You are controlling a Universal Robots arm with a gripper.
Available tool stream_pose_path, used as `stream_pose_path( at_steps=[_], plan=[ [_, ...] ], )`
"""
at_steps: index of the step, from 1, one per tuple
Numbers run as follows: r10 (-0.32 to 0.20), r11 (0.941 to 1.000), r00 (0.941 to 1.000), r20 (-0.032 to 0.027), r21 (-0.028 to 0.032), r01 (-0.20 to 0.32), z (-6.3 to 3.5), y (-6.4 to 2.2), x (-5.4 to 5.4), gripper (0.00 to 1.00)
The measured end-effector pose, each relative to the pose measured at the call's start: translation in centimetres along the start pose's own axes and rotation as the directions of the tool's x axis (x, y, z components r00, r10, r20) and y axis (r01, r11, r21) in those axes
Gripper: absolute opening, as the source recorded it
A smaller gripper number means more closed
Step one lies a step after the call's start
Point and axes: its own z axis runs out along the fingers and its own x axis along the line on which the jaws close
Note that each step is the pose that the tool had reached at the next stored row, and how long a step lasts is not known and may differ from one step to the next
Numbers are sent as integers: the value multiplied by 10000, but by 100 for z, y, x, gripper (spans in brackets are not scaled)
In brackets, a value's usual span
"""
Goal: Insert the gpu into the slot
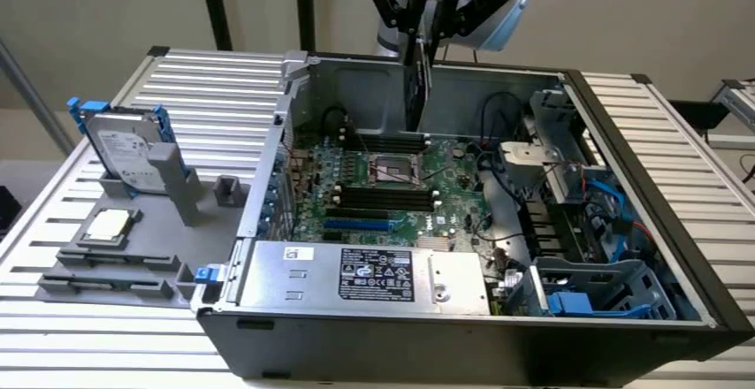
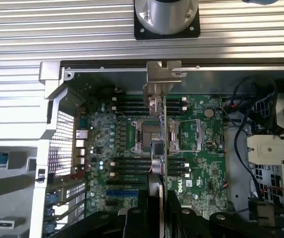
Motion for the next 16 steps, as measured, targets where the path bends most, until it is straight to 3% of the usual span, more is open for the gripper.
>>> stream_pose_path(
  at_steps=[3,5,12,16],
  plan=[
    [9,9997,10000,6,245,-9,21,-3,-1,26],
    [11,9994,10000,9,351,-12,43,-7,-2,26],
    [18,9987,10000,15,516,-19,154,-23,-6,26],
    [23,9978,10000,18,660,-24,195,-29,-8,26]
  ],
)
